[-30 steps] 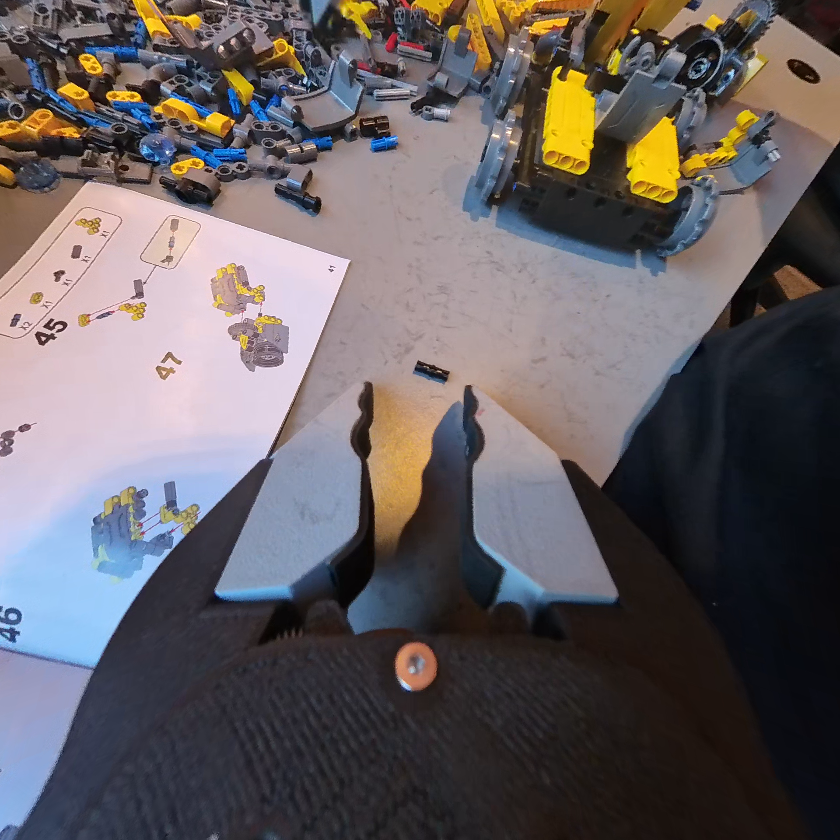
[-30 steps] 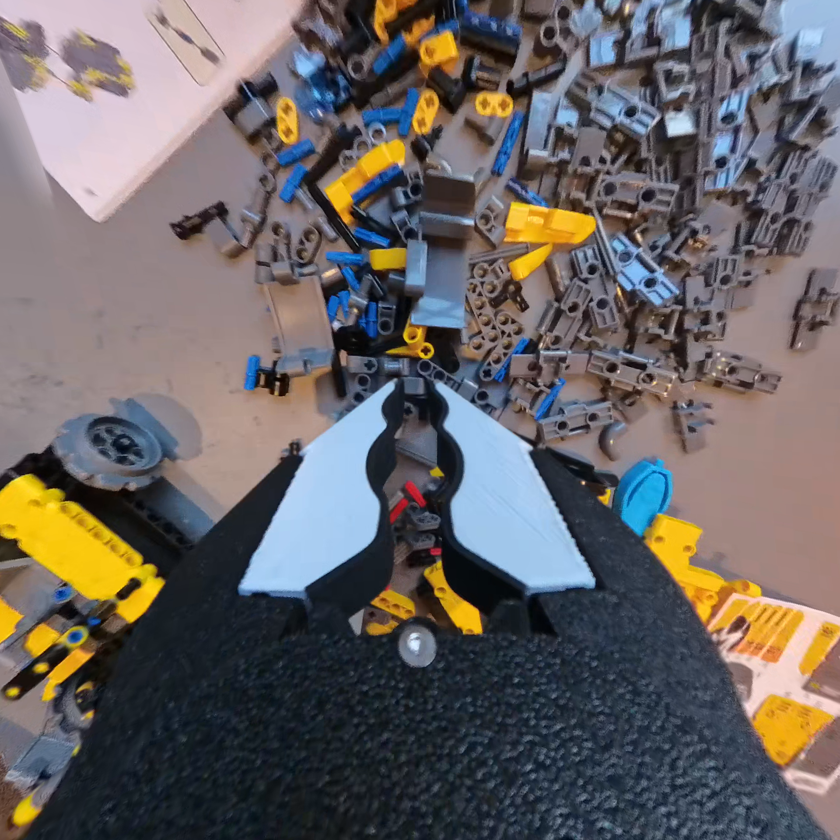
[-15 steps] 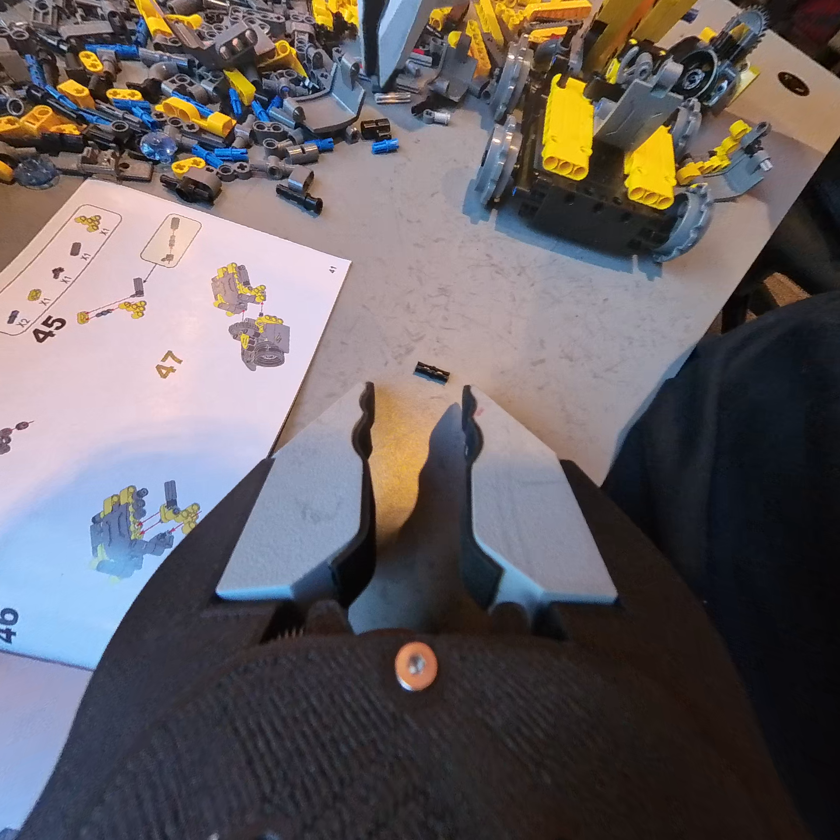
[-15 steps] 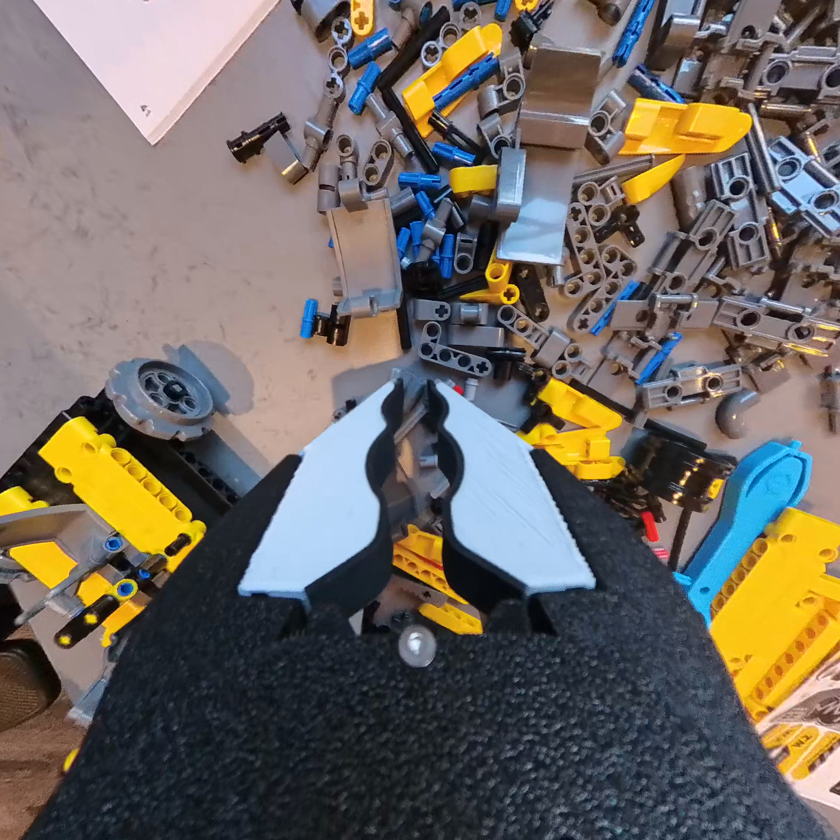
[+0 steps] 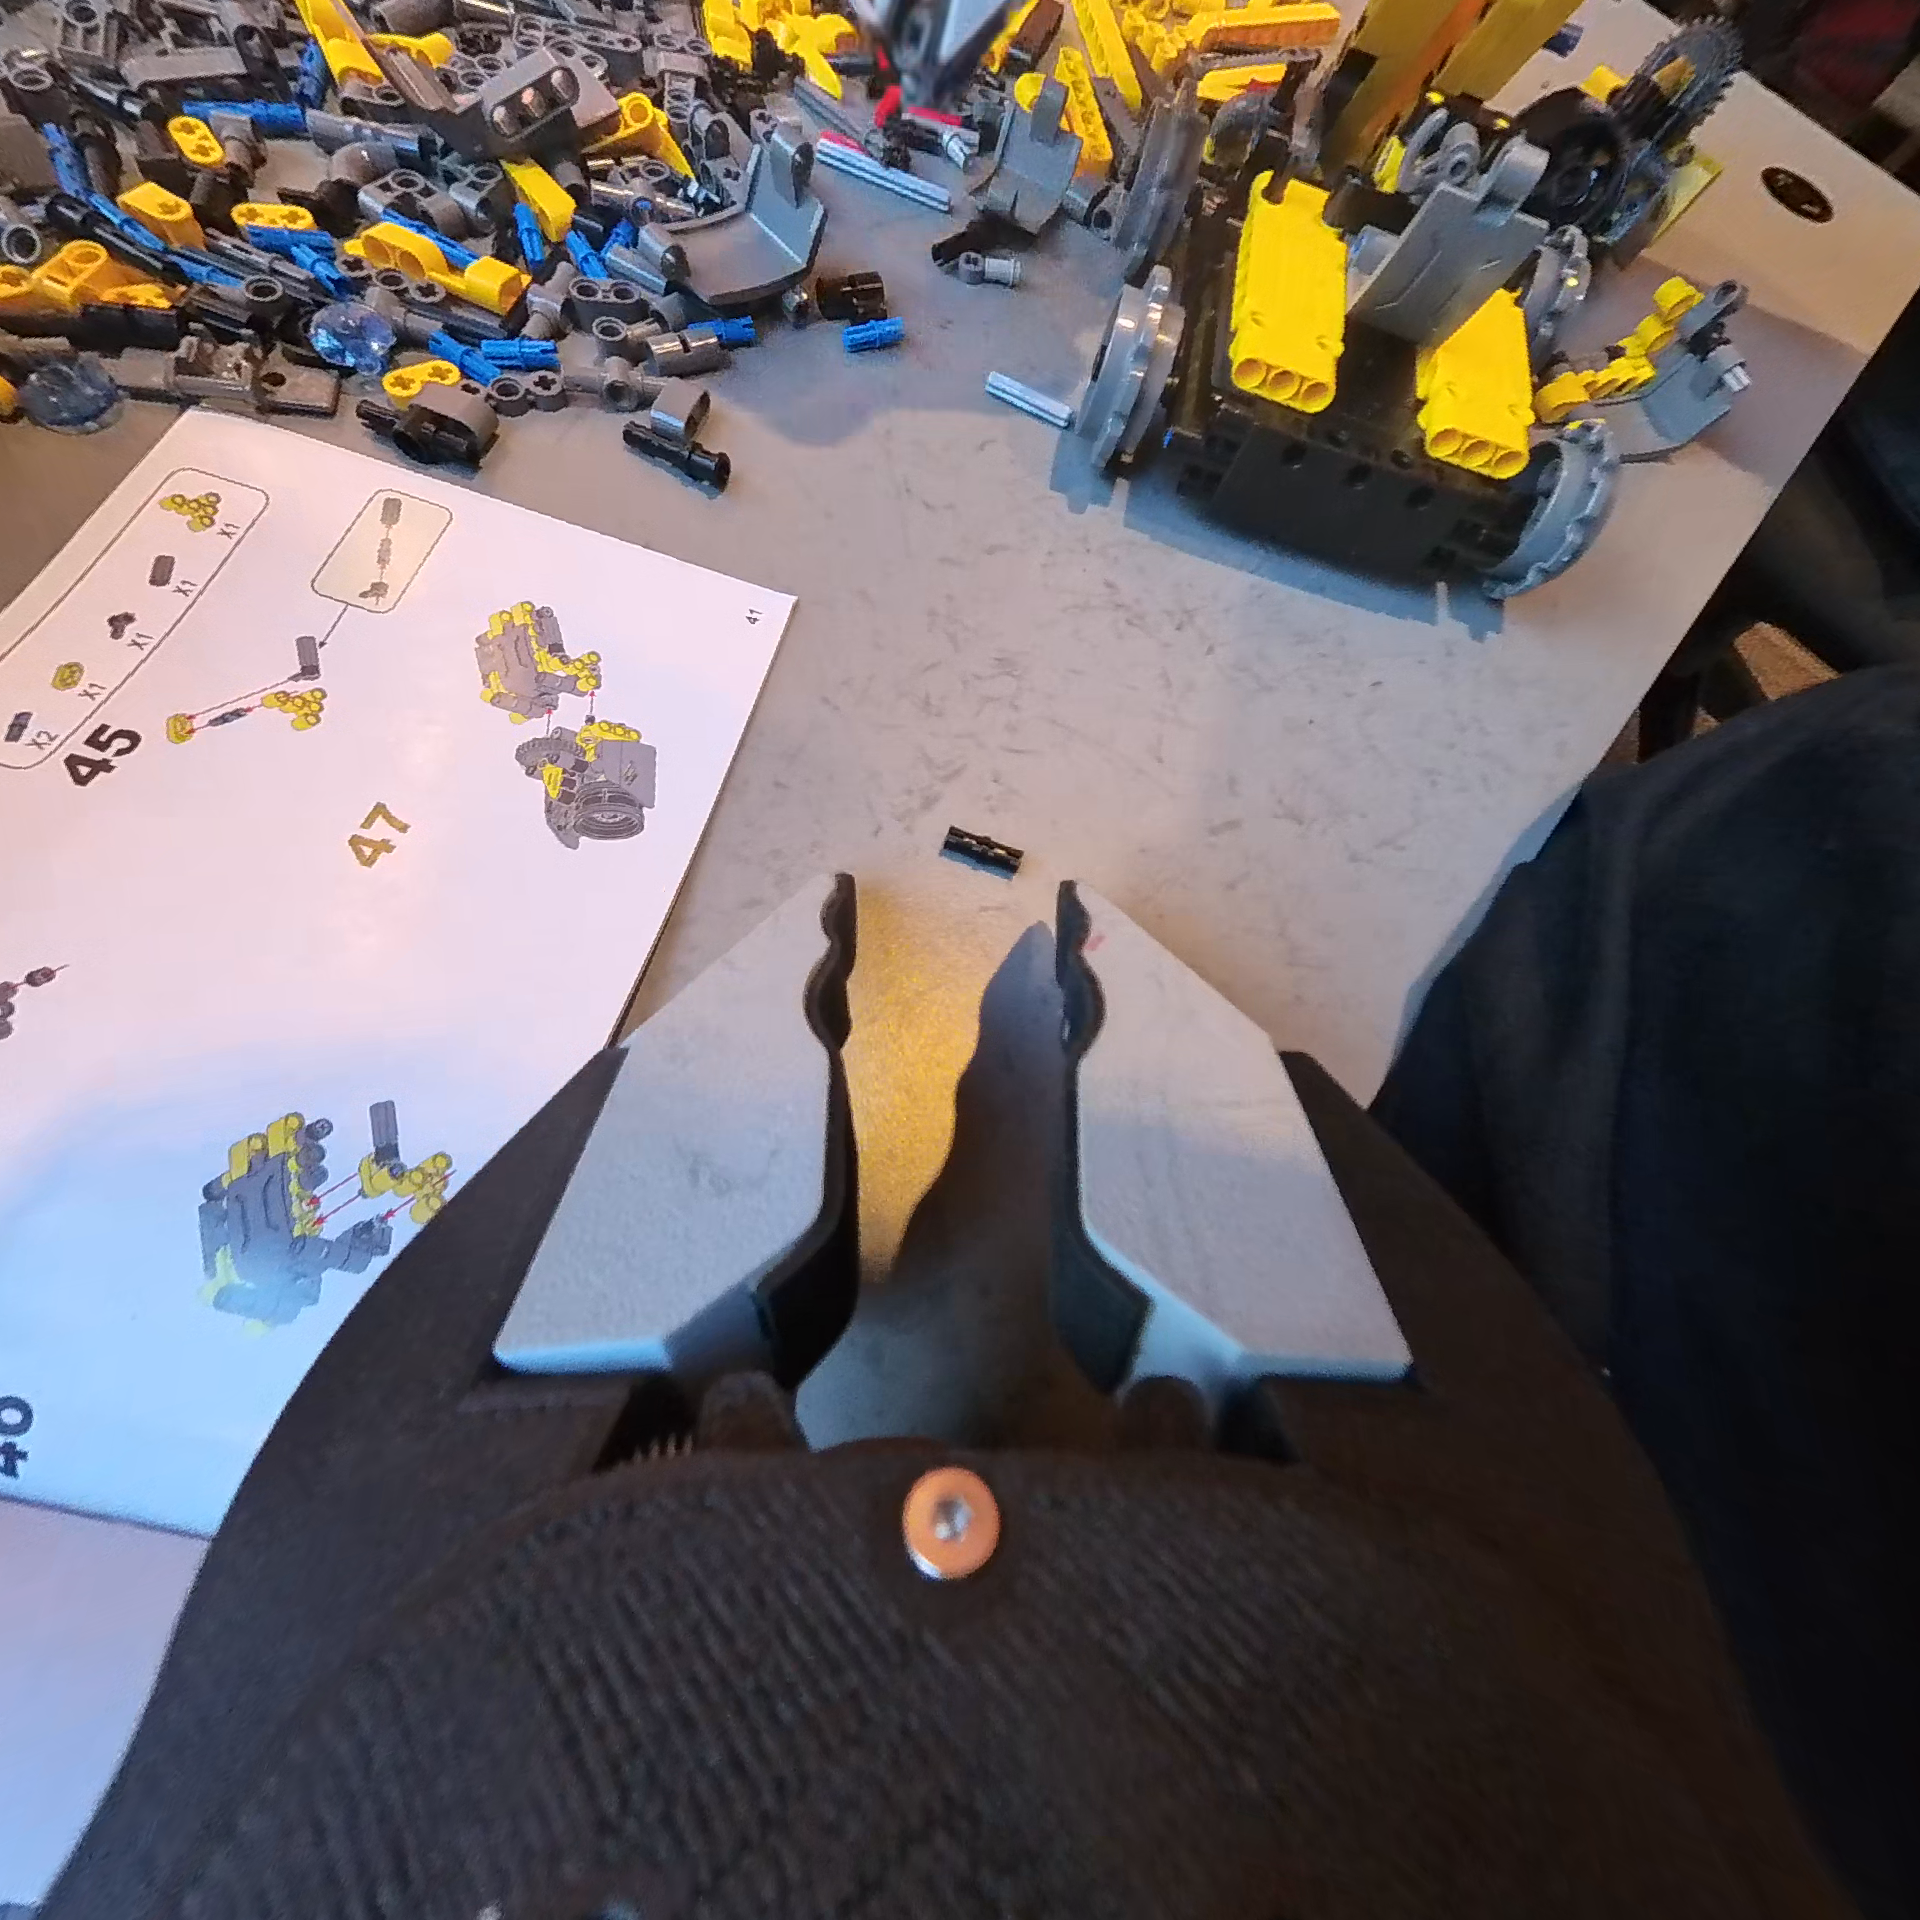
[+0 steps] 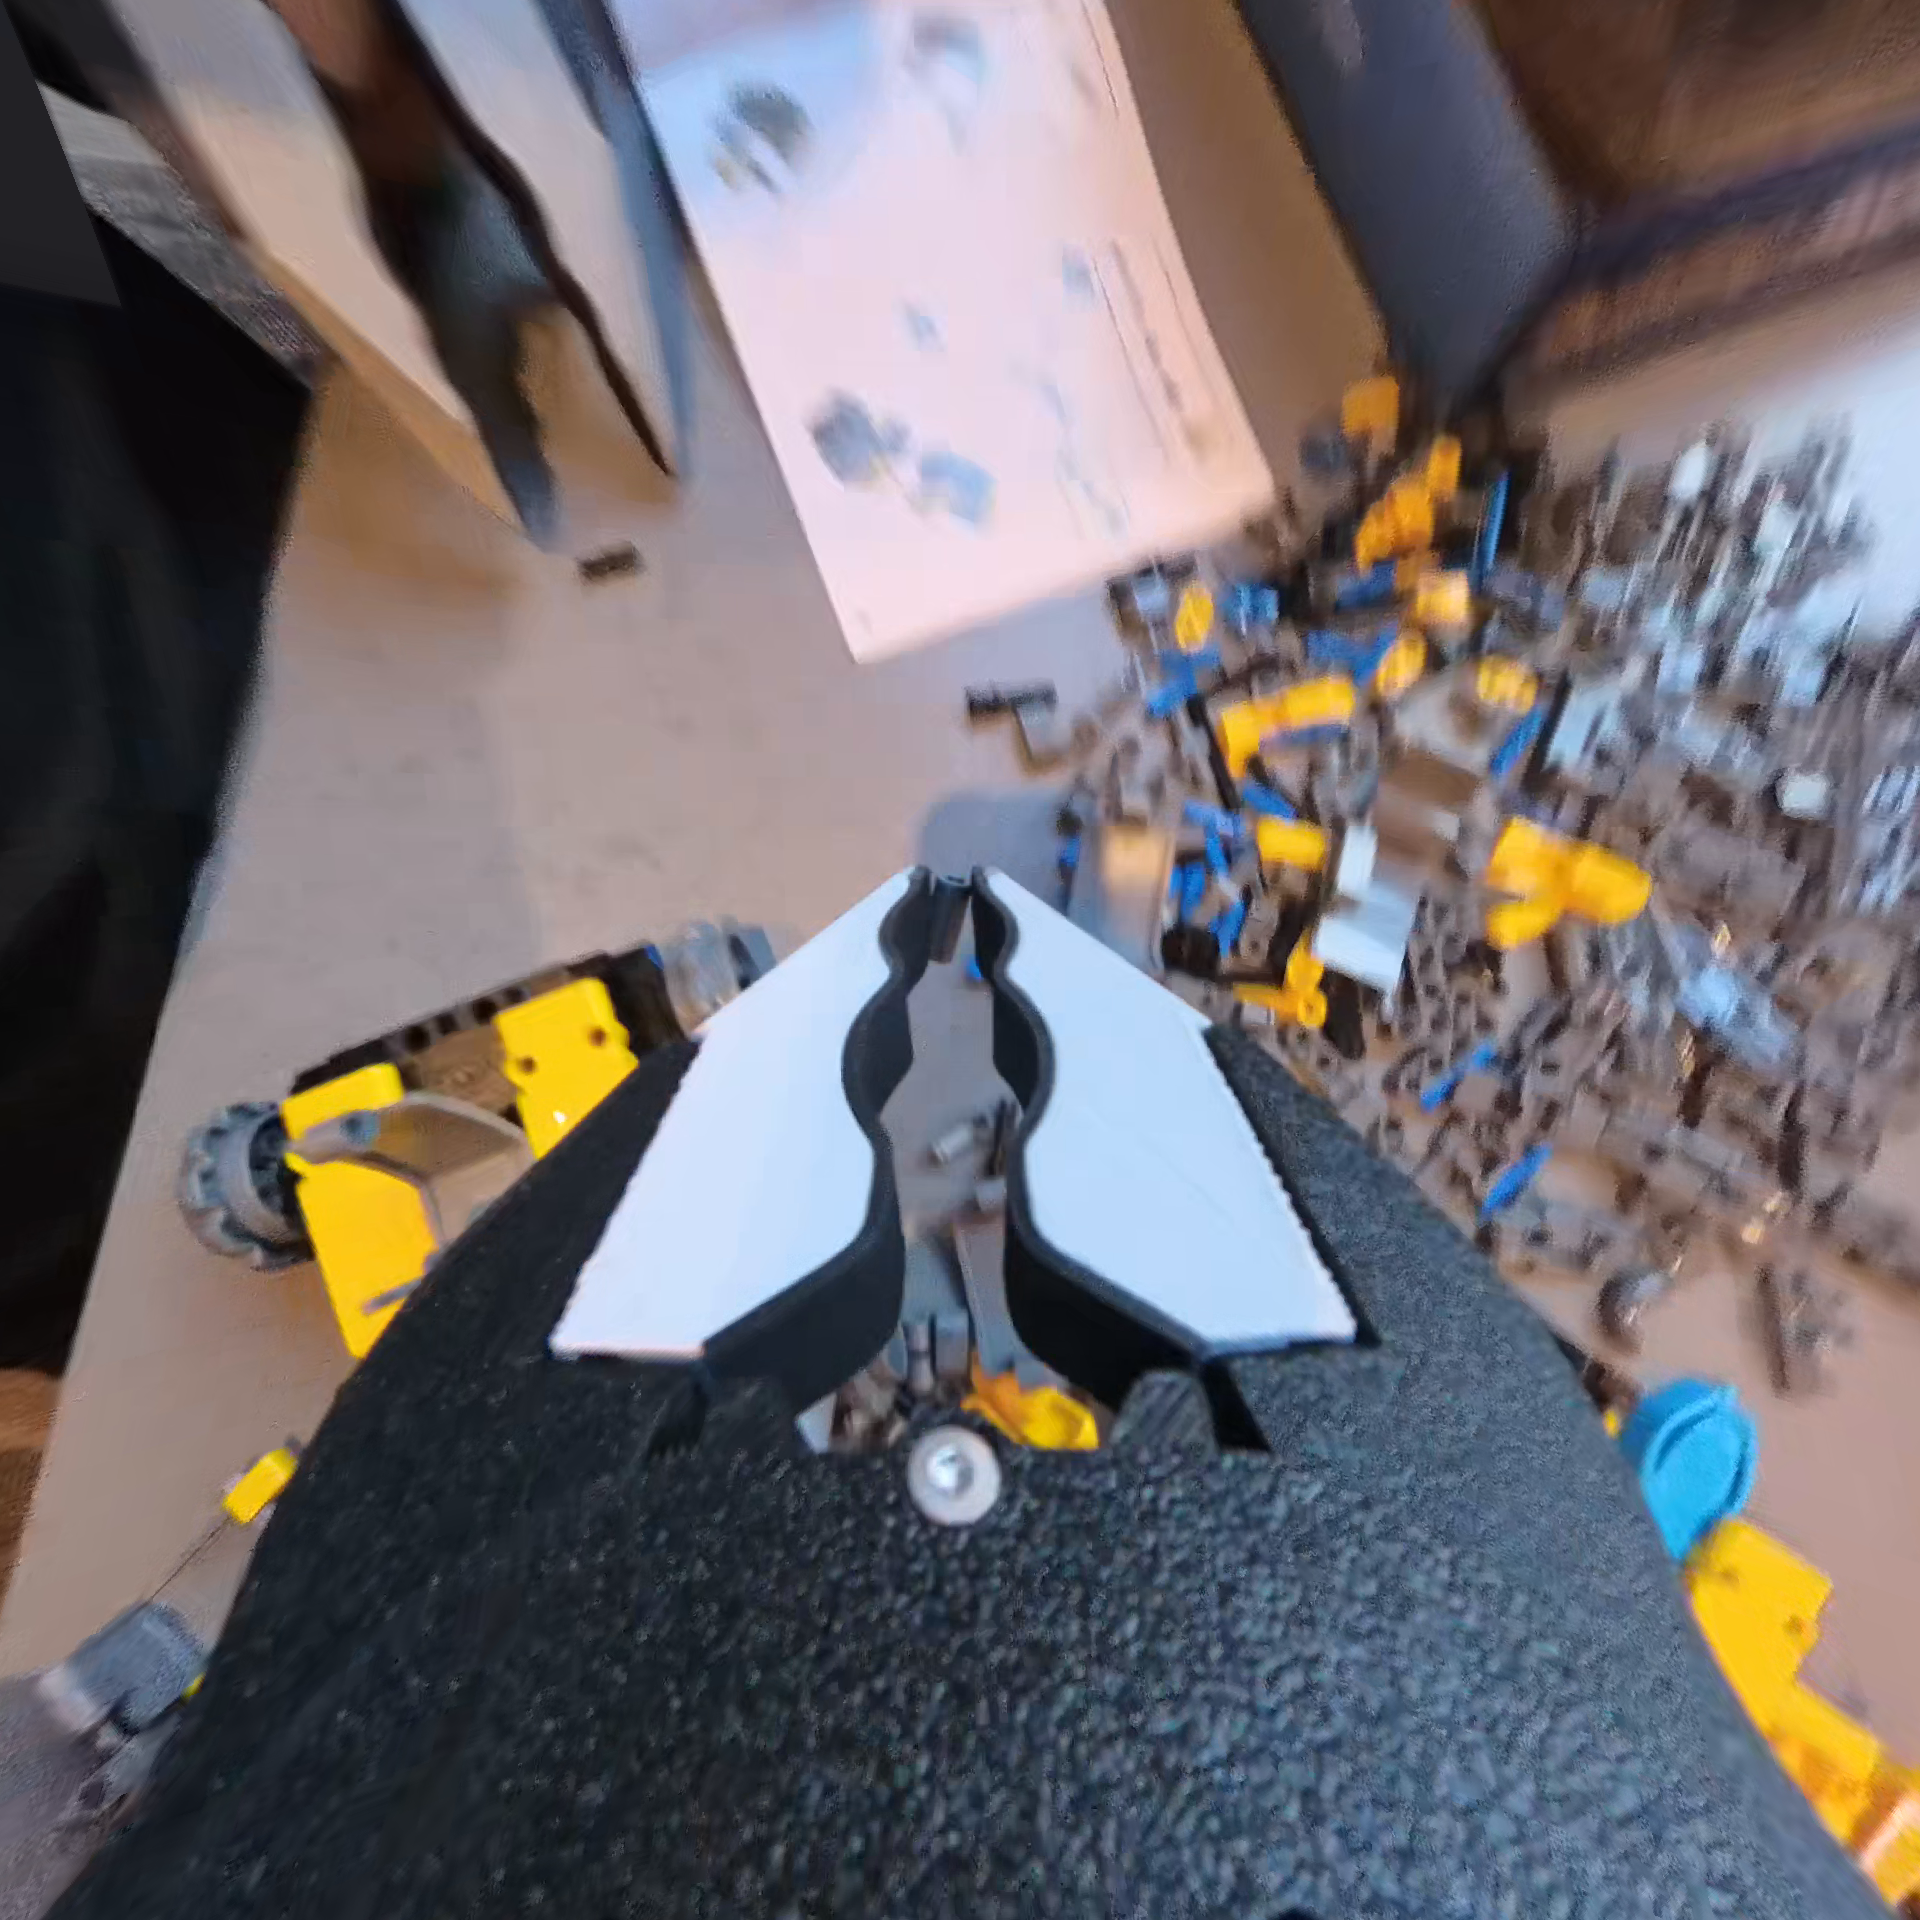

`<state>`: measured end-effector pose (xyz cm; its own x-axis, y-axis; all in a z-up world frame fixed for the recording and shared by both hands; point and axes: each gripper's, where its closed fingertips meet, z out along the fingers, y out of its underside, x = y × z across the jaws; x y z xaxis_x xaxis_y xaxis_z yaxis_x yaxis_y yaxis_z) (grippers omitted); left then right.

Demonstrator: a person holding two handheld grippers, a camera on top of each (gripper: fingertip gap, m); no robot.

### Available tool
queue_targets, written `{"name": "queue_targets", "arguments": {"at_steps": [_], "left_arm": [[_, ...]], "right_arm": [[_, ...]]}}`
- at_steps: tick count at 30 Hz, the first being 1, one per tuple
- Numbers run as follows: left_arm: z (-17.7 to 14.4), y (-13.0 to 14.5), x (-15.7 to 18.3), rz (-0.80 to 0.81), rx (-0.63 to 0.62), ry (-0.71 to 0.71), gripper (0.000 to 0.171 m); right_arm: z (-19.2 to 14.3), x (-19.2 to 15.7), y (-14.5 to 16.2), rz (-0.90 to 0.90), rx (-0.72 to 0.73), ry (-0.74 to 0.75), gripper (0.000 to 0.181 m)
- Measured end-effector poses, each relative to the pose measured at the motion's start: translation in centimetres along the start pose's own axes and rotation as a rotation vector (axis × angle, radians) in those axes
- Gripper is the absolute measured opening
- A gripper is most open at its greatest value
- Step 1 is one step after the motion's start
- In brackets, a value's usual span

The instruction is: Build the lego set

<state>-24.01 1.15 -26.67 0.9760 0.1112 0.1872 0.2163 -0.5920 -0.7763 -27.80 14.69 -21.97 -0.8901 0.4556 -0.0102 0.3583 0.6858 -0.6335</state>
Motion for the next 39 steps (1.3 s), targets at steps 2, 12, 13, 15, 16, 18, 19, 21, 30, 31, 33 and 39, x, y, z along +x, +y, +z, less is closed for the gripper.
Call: {"name": "queue_targets", "arguments": {"at_steps": [2, 12, 13, 15, 16, 18, 19, 21, 30, 31, 33, 39], "left_arm": [[0.0, 0.0, 0.0, 0.002, 0.0, 0.001, 0.037], [-0.1, -0.1, 0.2, 0.028, 0.011, -0.005, 0.037], [-0.1, 0.0, 0.2, 0.03, 0.009, -0.007, 0.037], [-0.1, 0.0, 0.2, 0.031, 0.006, -0.008, 0.037], [-0.1, 0.0, 0.2, 0.03, 0.006, -0.006, 0.037], [-0.1, 0.0, 0.2, 0.028, 0.004, -0.005, 0.037], [0.0, 0.1, 0.2, 0.027, 0.002, -0.004, 0.037], [0.0, 0.1, 0.2, 0.021, -0.003, -0.002, 0.037], [0.0, 0.0, 0.2, 0.008, 0.002, 0.008, 0.036], [0.0, 0.0, 0.2, 0.006, 0.003, 0.009, 0.036], [0.0, 0.0, 0.2, 0.004, 0.004, 0.012, 0.036], [-0.1, 0.0, 0.3, 0.011, 0.01, 0.013, 0.036]], "right_arm": [[-0.5, -1.3, -2.2, -0.092, 0.077, 0.017, 0.007], [0.0, -4.5, -6.1, -0.181, 0.179, -0.003, 0.007], [0.2, -3.4, -5.2, -0.158, 0.132, 0.037, 0.007], [0.2, 0.1, -2.2, -0.09, -0.002, 0.16, 0.007], [0.0, 2.0, -0.6, -0.049, -0.056, 0.214, 0.007], [0.1, 4.1, 2.2, 0.05, -0.135, 0.231, 0.007], [0.2, 4.7, 3.1, 0.088, -0.155, 0.232, 0.007], [0.6, 5.4, 4.5, 0.109, -0.189, 0.24, 0.007], [0.9, 5.6, 4.0, 0.117, -0.223, 0.219, 0.016], [1.0, 5.2, 2.8, 0.113, -0.194, 0.202, 0.016], [1.9, 4.1, 0.6, 0.09, -0.16, 0.157, 0.015], [5.5, 3.4, 0.1, 0.008, -0.286, 0.143, 0.015]]}}
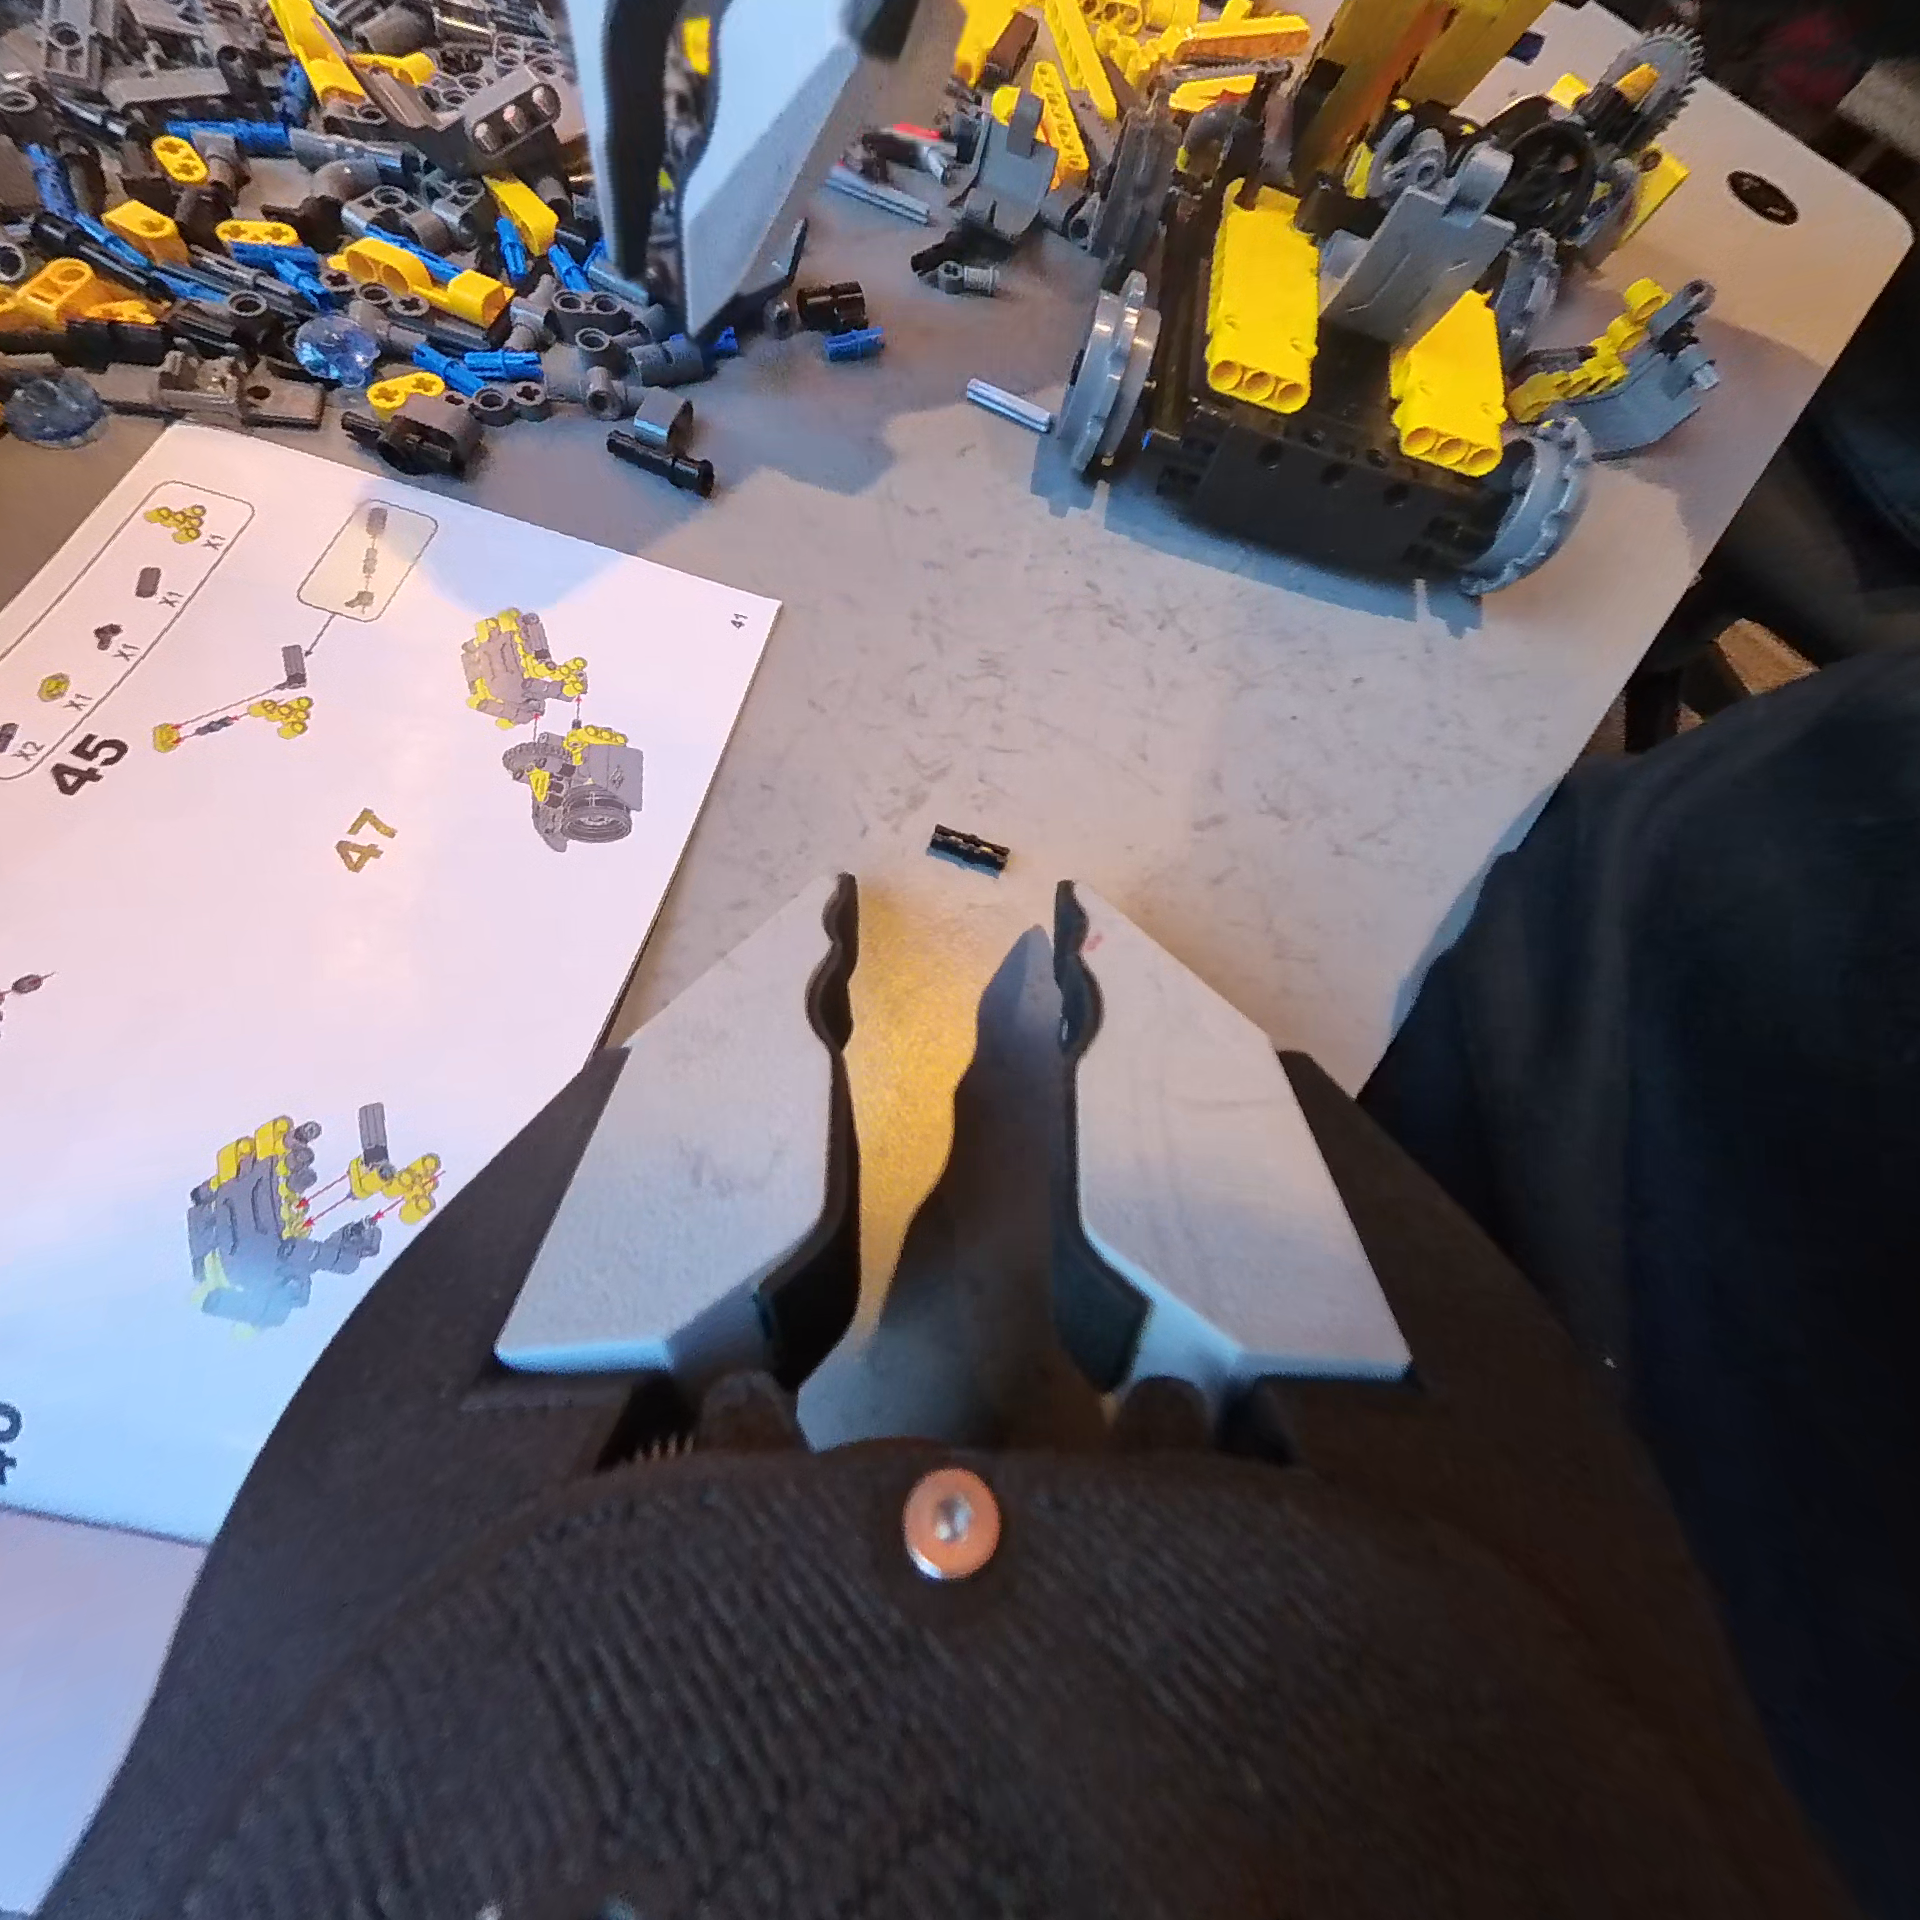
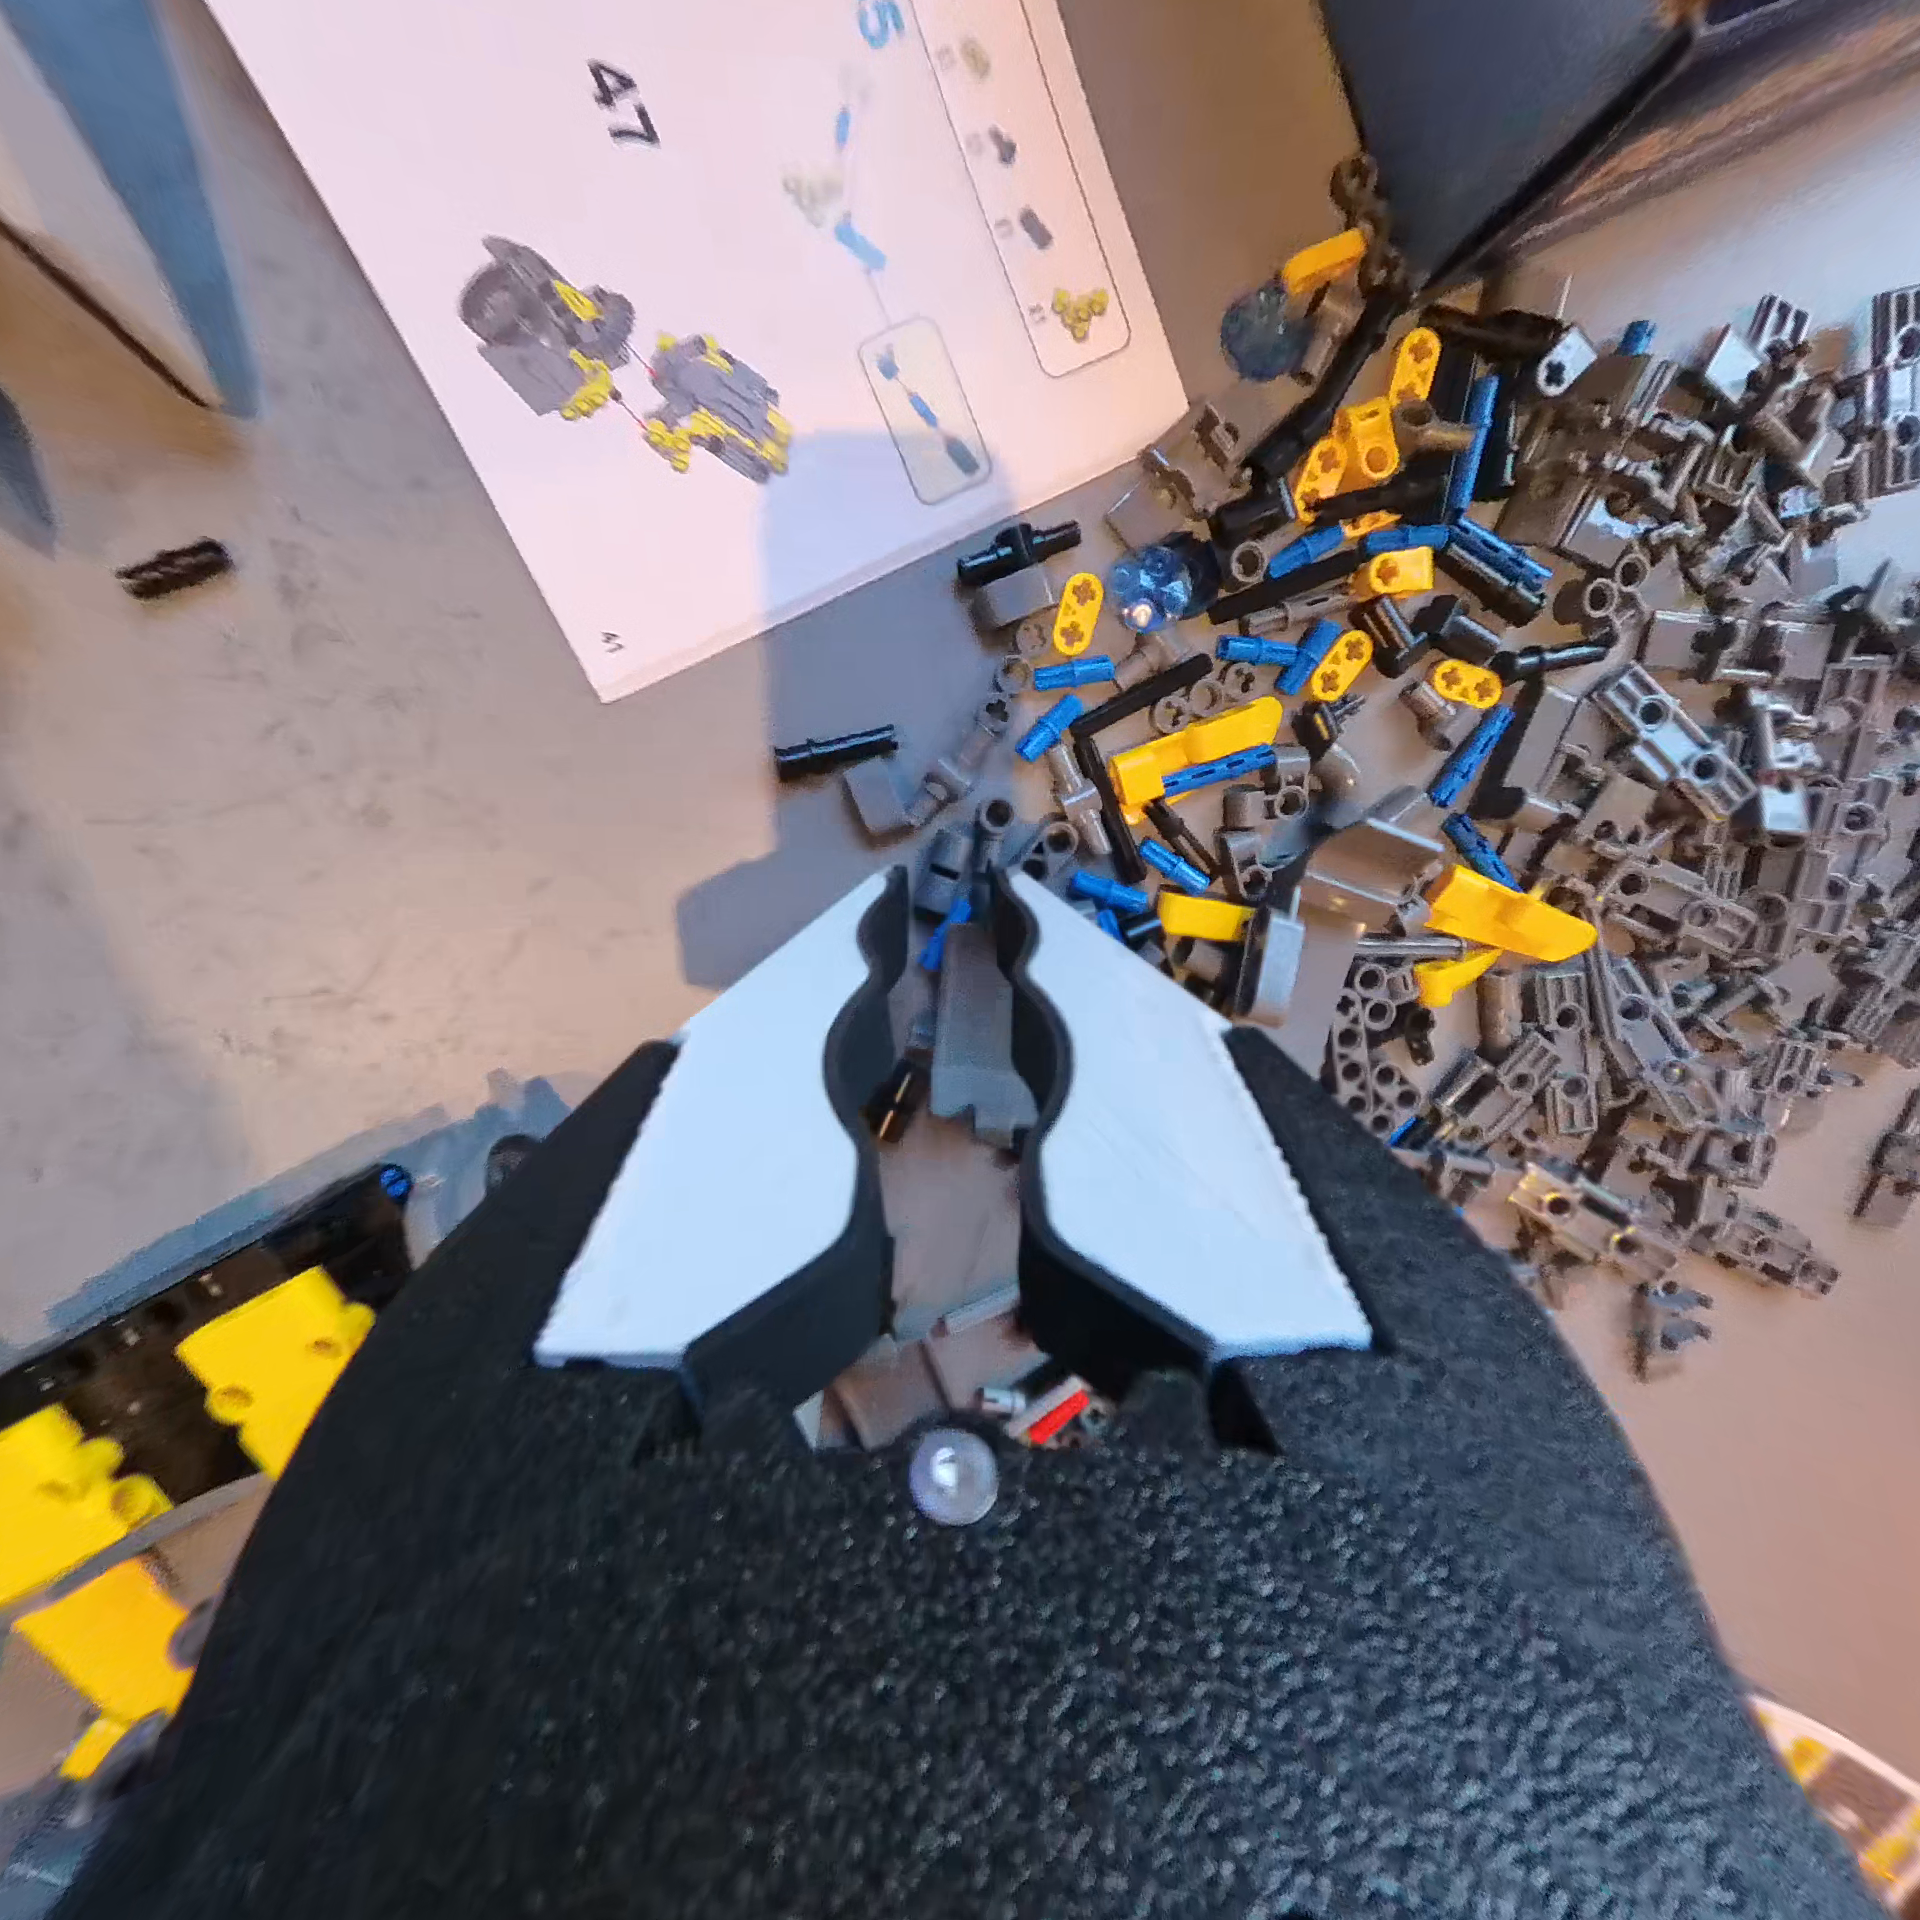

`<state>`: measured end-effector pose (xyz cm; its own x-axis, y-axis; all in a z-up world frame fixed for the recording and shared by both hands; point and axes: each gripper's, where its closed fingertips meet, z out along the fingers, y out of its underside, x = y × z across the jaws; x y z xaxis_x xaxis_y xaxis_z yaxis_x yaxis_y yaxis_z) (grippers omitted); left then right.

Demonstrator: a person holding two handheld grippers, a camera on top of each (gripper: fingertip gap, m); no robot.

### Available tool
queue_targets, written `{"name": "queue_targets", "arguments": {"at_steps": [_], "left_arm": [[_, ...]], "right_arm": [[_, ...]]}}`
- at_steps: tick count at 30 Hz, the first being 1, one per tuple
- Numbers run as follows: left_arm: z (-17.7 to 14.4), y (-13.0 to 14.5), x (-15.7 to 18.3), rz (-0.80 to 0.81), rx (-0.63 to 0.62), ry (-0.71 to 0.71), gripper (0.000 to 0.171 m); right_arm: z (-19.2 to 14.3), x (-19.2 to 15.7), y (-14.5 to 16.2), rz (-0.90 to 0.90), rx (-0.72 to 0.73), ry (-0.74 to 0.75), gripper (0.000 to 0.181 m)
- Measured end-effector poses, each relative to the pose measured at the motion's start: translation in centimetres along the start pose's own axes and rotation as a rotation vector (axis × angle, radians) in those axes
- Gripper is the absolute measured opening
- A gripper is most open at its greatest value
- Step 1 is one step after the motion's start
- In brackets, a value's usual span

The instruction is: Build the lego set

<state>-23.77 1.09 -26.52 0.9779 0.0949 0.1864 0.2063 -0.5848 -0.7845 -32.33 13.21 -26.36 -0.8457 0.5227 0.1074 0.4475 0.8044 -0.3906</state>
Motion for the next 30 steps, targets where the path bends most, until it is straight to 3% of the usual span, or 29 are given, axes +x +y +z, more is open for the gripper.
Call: {"name": "queue_targets", "arguments": {"at_steps": [12, 17, 22, 30], "left_arm": [[0.0, 0.0, 0.0, -0.002, 0.002, 0.005, 0.036], [-0.3, -0.5, 0.0, -0.01, 0.035, 0.007, 0.033], [-1.2, -2.1, 0.7, -0.017, 0.091, 0.101, 0.034], [-3.1, -5.3, -0.1, 0.281, 0.28, -0.199, 0.034]], "right_arm": [[1.1, -0.7, 0.4, -0.045, -0.065, -0.018, 0.007], [-0.4, -3.7, -1.8, -0.077, 0.078, -0.119, 0.007], [-2.4, -8.9, -5.2, -0.086, 0.268, -0.329, 0.007], [-3.6, -11.9, -8.6, 0.174, 0.417, -0.552, 0.007]]}}
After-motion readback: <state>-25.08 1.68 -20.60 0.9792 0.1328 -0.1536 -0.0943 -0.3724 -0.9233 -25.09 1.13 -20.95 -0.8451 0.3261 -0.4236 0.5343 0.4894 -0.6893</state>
